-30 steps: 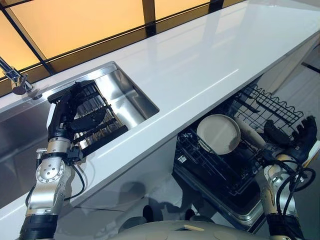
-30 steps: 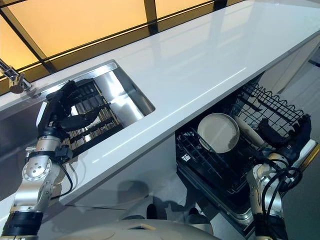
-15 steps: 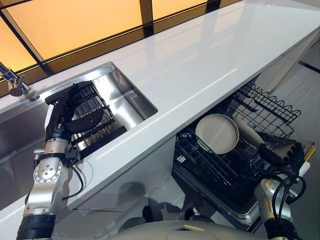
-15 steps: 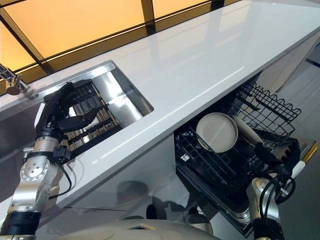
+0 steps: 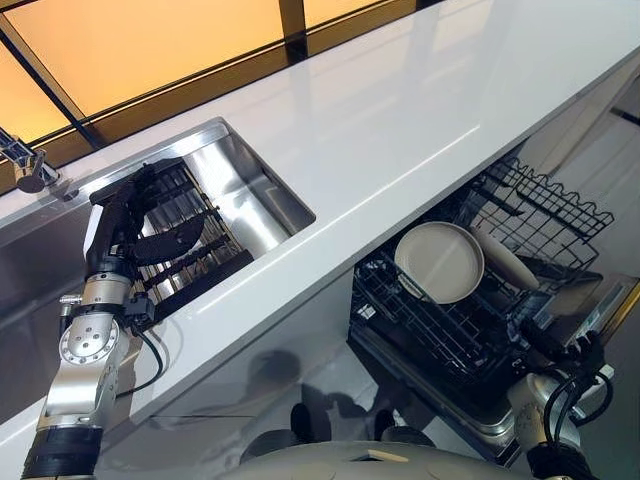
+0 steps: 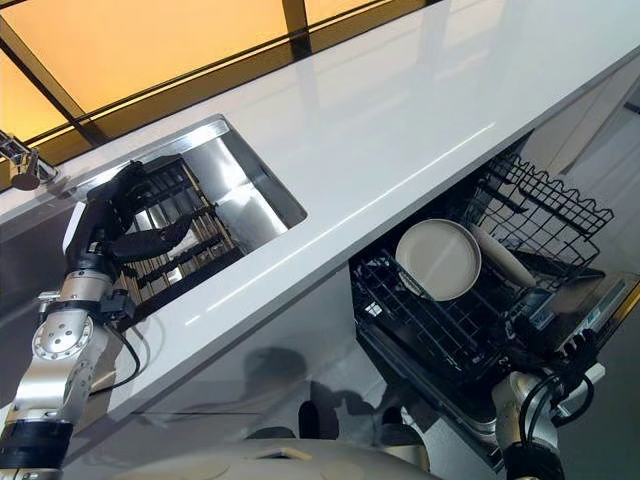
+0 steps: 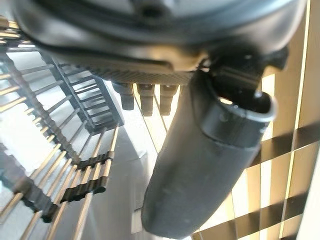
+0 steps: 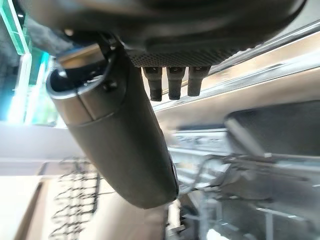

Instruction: Pick up plates and place into dishwasher.

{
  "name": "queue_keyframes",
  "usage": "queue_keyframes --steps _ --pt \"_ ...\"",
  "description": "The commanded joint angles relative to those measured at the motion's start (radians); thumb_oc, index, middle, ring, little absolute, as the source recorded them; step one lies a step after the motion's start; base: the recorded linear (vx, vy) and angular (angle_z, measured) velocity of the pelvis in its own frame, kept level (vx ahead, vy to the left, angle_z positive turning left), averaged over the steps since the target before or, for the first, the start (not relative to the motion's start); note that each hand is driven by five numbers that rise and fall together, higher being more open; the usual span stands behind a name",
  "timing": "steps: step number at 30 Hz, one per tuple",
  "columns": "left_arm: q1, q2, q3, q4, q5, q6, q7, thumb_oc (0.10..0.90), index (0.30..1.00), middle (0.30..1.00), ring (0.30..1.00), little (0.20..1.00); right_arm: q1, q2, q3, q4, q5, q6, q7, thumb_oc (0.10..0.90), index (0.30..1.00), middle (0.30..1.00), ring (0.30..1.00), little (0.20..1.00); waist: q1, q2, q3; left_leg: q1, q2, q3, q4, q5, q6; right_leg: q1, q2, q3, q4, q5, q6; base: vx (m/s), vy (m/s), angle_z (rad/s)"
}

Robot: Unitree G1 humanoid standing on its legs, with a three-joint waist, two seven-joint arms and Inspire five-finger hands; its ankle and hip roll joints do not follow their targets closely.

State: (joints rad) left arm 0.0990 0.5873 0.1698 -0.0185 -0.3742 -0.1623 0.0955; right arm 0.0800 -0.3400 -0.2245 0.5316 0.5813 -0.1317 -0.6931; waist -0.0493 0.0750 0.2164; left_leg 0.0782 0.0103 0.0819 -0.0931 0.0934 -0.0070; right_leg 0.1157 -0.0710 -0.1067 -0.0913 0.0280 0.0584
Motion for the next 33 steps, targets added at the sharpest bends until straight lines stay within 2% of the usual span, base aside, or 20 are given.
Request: queue_keyframes --steps 1,8,11,12,14,16,19,22,26,29,33 --pt "-0.178 0.115 0.065 -0.05 -0.059 -0.185 0.073 0.8 0.9 0.9 0.9 0.9 -0.121 -0.08 -0.007 -0.031 0.02 -0.117 -0.012 0.8 0.9 0.9 0.9 0.9 0.014 -0.009 0.079 0.011 -0.069 0.017 0.01 -0.095 0.05 -0.076 0.063 -0.017 0.058 -0.006 0.001 -0.19 -0.062 -0.03" --pt "-0.315 0.174 0.042 -0.034 -0.067 -0.217 0.127 0.8 0.9 0.9 0.9 0.9 -0.217 -0.122 0.044 -0.012 0.044 -0.141 0.015 0.8 0.9 0.9 0.9 0.9 0.023 0.002 0.174 -0.089 -0.065 0.011 0.05 -0.083 0.045 -0.159 0.058 -0.019 0.1 -0.014 -0.016 -0.16 -0.075 -0.03" --pt "-0.345 0.188 0.03 -0.021 -0.059 -0.215 0.132 0.8 0.9 0.9 0.9 0.9 -0.248 -0.151 0.065 -0.032 -0.007 -0.148 0.011 0.8 0.9 0.9 0.9 0.9 0.024 0.01 0.201 -0.111 -0.064 0.008 0.063 -0.078 0.041 -0.177 0.057 -0.028 0.107 -0.012 -0.021 -0.07 -0.046 -0.02" --pt "-0.347 0.19 0.028 -0.024 -0.059 -0.215 0.138 0.8 0.9 0.9 0.9 0.9 -0.258 -0.16 0.066 -0.056 -0.038 -0.154 -0.036 0.8 0.9 0.9 0.9 0.9 0.023 0.011 0.207 -0.113 -0.063 0.007 0.062 -0.076 0.041 -0.179 0.057 -0.028 0.107 -0.011 -0.022 -0.04 -0.017 -0.02" --pt "-0.34 0.189 0.023 -0.017 -0.065 -0.227 0.152 0.8 0.9 0.9 0.9 0.9 -0.276 -0.181 0.042 -0.158 -0.197 -0.215 -0.259 0.8 0.9 0.9 0.9 0.9 0.016 0.017 0.215 -0.113 -0.062 0.003 0.048 -0.07 0.041 -0.185 0.065 -0.021 0.108 -0.011 -0.023 -0.02 -0.002 -0.01" --pt "-0.339 0.177 0.016 -0.008 -0.058 -0.238 0.157 0.8 0.9 0.9 0.9 0.9 -0.274 -0.174 0.04 -0.212 -0.252 -0.238 -0.294 0.8 0.9 0.9 0.9 0.9 0.011 0.021 0.214 -0.11 -0.061 0.001 0.041 -0.067 0.04 -0.187 0.068 -0.016 0.111 -0.012 -0.022 0.01 0.019 -0.01" --pt "-0.323 0.154 0.013 -0.02 -0.049 -0.24 0.168 0.8 0.9 0.9 0.9 0.9 -0.262 -0.155 0.055 -0.327 -0.386 -0.222 -0.336 0.8 0.9 0.9 0.9 0.9 0.004 0.026 0.207 -0.097 -0.063 -0.002 0.021 -0.058 0.041 -0.184 0.067 -0.011 0.116 -0.018 -0.02 0.03 0.085 0.0" --pt "-0.291 0.134 0.029 -0.029 -0.042 -0.246 0.164 0.8 0.9 0.9 0.9 0.9 -0.235 -0.149 0.038 -0.381 -0.432 -0.234 -0.358 0.8 0.9 0.9 0.9 0.9 -0.003 0.02 0.193 -0.09 -0.064 0.006 0.02 -0.058 0.04 -0.181 0.064 -0.011 0.12 -0.024 -0.02 0.02 0.071 -0.03" --pt "-0.254 0.109 0.051 -0.041 -0.029 -0.24 0.152 0.8 0.9 0.9 0.9 0.9 -0.191 -0.131 0.0 -0.426 -0.448 -0.23 -0.344 0.8 0.9 0.9 0.9 0.9 -0.011 0.011 0.174 -0.077 -0.065 0.013 0.026 -0.063 0.04 -0.169 0.061 -0.01 0.124 -0.027 -0.019 0.06 0.05 0.02" --pt "-0.232 0.096 0.058 -0.057 -0.02 -0.227 0.152 0.8 0.9 0.9 0.9 0.9 -0.174 -0.124 0.008 -0.462 -0.475 -0.198 -0.295 0.8 0.9 0.9 0.9 0.9 -0.014 0.009 0.163 -0.066 -0.066 0.017 0.028 -0.064 0.041 -0.161 0.059 -0.01 0.126 -0.028 -0.019 0.06 0.047 0.01" --pt "-0.206 0.085 0.074 -0.061 -0.018 -0.231 0.142 0.8 0.9 0.9 0.9 0.9 -0.154 -0.11 0.021 -0.476 -0.411 -0.177 -0.209 0.8 0.9 0.9 0.9 0.9 -0.016 0.007 0.157 -0.059 -0.067 0.022 0.028 -0.064 0.042 -0.155 0.056 -0.008 0.127 -0.028 -0.017 0.02 0.028 -0.03"
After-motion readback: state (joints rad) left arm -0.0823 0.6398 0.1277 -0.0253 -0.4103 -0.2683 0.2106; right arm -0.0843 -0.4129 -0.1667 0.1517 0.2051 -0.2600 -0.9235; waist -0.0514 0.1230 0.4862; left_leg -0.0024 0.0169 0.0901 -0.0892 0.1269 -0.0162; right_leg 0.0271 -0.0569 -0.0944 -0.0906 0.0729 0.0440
